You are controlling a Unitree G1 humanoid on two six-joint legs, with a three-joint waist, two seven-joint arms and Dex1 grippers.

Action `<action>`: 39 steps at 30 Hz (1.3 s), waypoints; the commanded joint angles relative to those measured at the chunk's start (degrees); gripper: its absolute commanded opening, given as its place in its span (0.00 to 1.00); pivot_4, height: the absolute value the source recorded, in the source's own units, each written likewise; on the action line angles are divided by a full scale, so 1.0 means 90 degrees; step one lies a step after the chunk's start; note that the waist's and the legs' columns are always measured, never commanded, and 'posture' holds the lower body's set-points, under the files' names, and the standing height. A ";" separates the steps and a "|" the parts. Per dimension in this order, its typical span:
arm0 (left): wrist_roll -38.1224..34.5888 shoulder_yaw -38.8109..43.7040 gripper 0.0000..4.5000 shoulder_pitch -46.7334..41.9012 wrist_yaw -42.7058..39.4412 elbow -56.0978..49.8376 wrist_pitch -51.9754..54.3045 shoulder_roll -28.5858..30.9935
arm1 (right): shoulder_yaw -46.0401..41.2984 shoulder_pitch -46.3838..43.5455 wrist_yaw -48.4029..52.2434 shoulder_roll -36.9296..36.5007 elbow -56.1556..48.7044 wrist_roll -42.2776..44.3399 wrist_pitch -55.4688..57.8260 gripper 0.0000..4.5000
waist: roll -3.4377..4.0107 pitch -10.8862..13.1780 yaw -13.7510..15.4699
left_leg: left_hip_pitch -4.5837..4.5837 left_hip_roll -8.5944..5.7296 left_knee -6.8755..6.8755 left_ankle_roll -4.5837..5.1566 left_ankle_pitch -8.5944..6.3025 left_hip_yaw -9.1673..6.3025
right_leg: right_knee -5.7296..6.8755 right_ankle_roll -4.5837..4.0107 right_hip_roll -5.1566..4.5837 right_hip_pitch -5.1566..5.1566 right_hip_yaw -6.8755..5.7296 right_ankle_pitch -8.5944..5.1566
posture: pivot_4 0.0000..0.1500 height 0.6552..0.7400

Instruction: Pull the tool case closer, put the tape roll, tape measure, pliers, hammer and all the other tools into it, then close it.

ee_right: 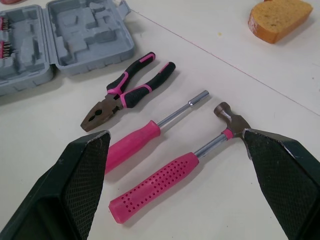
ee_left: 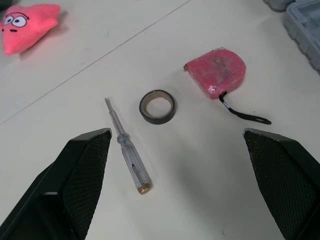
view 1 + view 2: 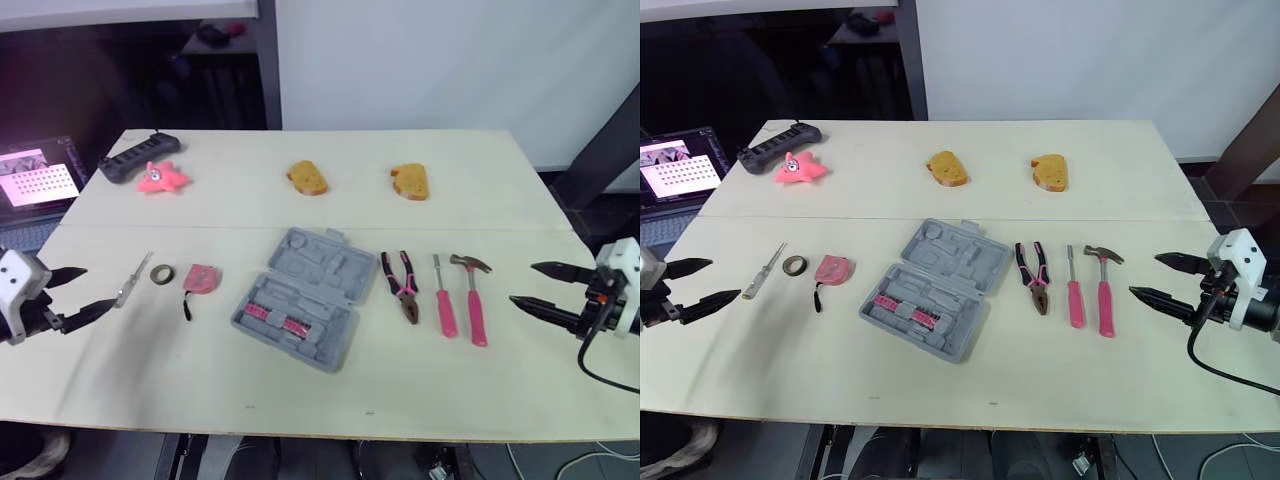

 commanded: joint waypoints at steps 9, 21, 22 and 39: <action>-0.0145 0.0229 0.98 0.0134 -0.0444 -0.0044 0.0196 0.0376 | -0.0189 0.0037 -0.0078 0.0001 -0.0203 0.0094 0.0035 1.00 | 0.0000 0.0000 0.0006 | 0.0000 0.0002 0.0002 0.0000 0.0000 0.0003 | 0.0002 0.0000 0.0002 -0.0002 0.0003 0.0000 | 1.00 1.00; -0.0016 -0.0844 0.98 -0.1553 -0.0756 -0.0192 0.1439 0.0264 | -0.0108 0.0500 -0.0938 0.0152 -0.2079 0.0521 0.1533 1.00 | -0.0001 0.0000 0.0016 | -0.0001 0.0002 0.0006 0.0000 0.0000 0.0001 | 0.0014 0.0002 0.0008 -0.0005 0.0004 0.0002 | 1.00 1.00; 0.0049 -0.1060 0.98 -0.1830 -0.0808 -0.0211 0.1510 0.0164 | 0.0000 0.0544 -0.1146 0.0218 -0.2480 0.0584 0.1783 1.00 | -0.0003 -0.0002 0.0017 | -0.0002 0.0002 0.0008 0.0000 0.0000 -0.0002 | 0.0017 0.0002 0.0009 -0.0005 0.0002 0.0001 | 1.00 1.00; 0.2105 -0.3413 0.60 -0.4806 -0.1003 0.2691 -0.1258 -0.1706 | 0.3276 -0.0717 -0.3505 0.1120 -0.4521 -0.0617 0.3450 0.88 | -0.0026 -0.0005 0.0012 | -0.0012 0.0001 0.0021 0.0000 0.0000 -0.0003 | 0.0017 0.0007 0.0012 -0.0010 0.0003 0.0005 | 1.00 1.00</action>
